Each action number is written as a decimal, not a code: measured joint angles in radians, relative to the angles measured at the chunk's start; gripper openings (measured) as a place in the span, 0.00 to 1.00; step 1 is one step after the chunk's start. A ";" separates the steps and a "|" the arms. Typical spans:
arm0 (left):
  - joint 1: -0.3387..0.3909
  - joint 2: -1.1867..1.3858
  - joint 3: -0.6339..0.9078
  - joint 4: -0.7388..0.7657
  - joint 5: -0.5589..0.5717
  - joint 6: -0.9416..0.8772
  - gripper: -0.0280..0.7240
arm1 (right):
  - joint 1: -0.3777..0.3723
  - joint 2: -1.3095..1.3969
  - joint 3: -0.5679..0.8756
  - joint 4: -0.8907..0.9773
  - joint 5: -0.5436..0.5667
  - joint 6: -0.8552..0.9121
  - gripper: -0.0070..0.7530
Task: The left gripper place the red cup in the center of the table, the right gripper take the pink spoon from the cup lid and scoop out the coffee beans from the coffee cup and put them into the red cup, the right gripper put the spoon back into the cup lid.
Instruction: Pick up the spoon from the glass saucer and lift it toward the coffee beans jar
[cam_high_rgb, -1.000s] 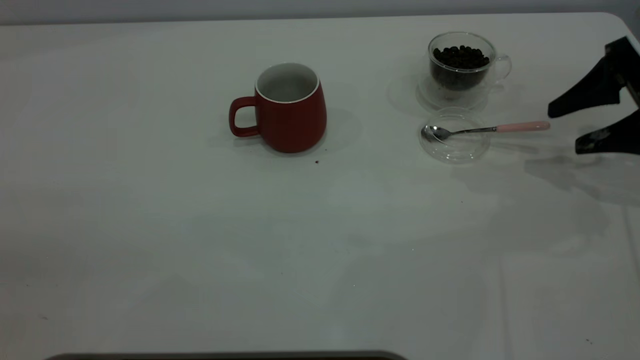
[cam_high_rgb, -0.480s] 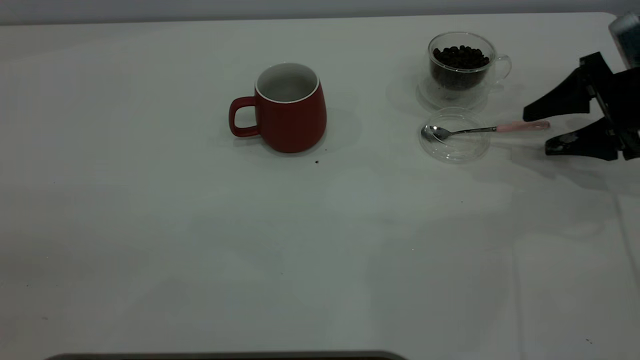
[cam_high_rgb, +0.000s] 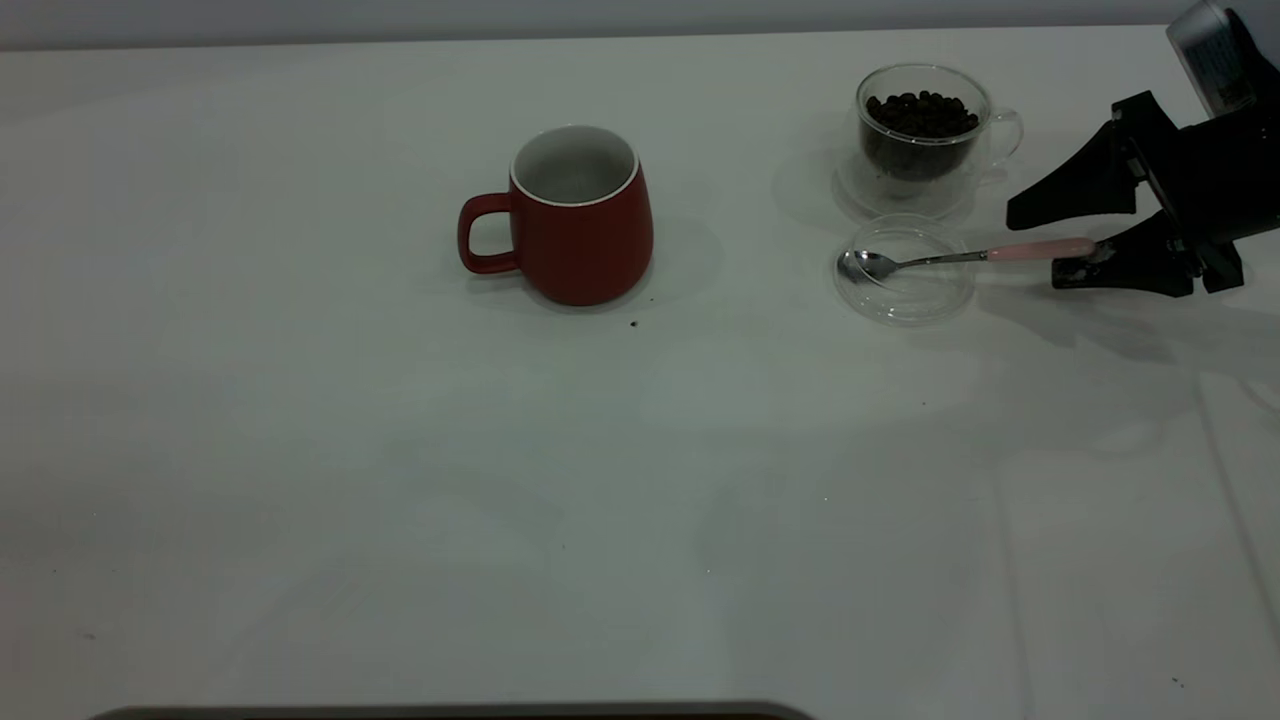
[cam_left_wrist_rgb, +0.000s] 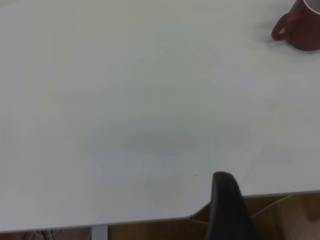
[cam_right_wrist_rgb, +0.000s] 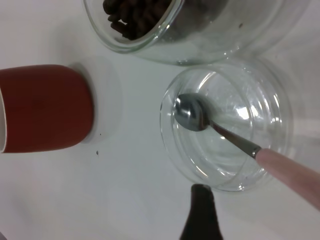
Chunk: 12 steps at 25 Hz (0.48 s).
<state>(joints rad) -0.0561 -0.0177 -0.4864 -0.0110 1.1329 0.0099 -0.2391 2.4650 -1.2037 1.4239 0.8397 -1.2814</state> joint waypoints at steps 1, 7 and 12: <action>0.000 0.000 0.000 0.000 0.000 0.000 0.69 | 0.000 0.000 0.000 -0.002 0.006 0.000 0.84; 0.000 0.000 0.000 0.000 0.000 0.000 0.69 | 0.001 0.000 0.000 -0.014 0.019 0.000 0.63; 0.000 0.000 0.000 0.000 0.000 0.000 0.69 | 0.001 0.000 0.000 -0.041 0.022 -0.011 0.35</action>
<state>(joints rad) -0.0561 -0.0177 -0.4864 -0.0110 1.1329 0.0099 -0.2381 2.4652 -1.2037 1.3831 0.8614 -1.2927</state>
